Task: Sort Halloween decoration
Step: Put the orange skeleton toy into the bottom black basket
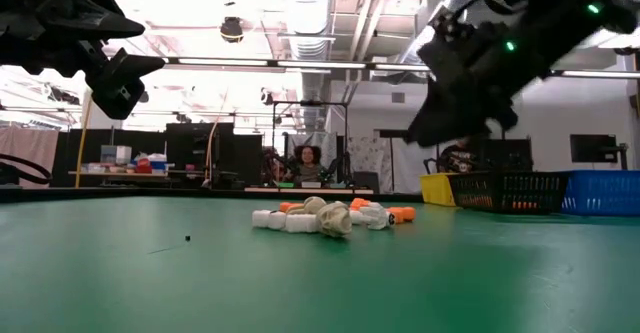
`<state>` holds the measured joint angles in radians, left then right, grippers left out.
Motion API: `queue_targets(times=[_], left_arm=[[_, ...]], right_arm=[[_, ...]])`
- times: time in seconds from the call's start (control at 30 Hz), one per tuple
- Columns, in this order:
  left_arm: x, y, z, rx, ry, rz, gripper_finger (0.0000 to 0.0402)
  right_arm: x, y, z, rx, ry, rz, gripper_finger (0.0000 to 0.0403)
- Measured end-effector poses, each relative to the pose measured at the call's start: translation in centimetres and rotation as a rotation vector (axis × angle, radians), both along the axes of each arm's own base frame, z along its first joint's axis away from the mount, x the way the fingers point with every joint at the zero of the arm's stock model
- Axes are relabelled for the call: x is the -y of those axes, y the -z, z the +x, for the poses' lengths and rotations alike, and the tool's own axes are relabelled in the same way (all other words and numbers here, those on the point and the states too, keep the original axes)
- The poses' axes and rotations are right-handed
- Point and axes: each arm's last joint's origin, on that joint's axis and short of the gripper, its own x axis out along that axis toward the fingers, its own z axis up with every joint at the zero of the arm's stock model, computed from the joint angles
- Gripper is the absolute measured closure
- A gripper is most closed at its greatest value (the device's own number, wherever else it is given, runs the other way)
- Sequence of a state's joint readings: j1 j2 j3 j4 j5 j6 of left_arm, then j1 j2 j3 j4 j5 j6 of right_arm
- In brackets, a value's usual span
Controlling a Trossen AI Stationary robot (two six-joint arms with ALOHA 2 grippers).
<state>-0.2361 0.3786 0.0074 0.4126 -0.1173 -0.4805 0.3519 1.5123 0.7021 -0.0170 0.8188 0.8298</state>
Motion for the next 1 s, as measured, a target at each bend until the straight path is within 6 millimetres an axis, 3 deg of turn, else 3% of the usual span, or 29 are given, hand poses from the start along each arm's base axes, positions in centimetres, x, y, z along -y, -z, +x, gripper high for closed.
queue_targets(times=[0.2, 0.43, 0.83, 1.0], left_arm=[[0.0, 0.0, 0.0, -0.004, 0.000, -0.002, 0.0221], [0.0, 0.0, 0.0, -0.004, 0.000, -0.002, 0.0221], [0.0, 0.1, 0.0, -0.008, 0.000, -0.001, 0.0221], [0.0, 0.1, 0.0, -0.008, -0.002, -0.001, 0.0221]], right_arm=[[-3.0, 2.5, 2.0, 0.066, 0.001, -0.050, 0.0220], [-3.8, 4.4, 4.0, 0.044, 0.017, -0.051, 0.0220], [-5.4, 8.5, 3.4, 0.071, 0.097, 0.013, 0.0222], [-5.6, 9.1, 3.1, 0.074, 0.117, 0.005, 0.0259]])
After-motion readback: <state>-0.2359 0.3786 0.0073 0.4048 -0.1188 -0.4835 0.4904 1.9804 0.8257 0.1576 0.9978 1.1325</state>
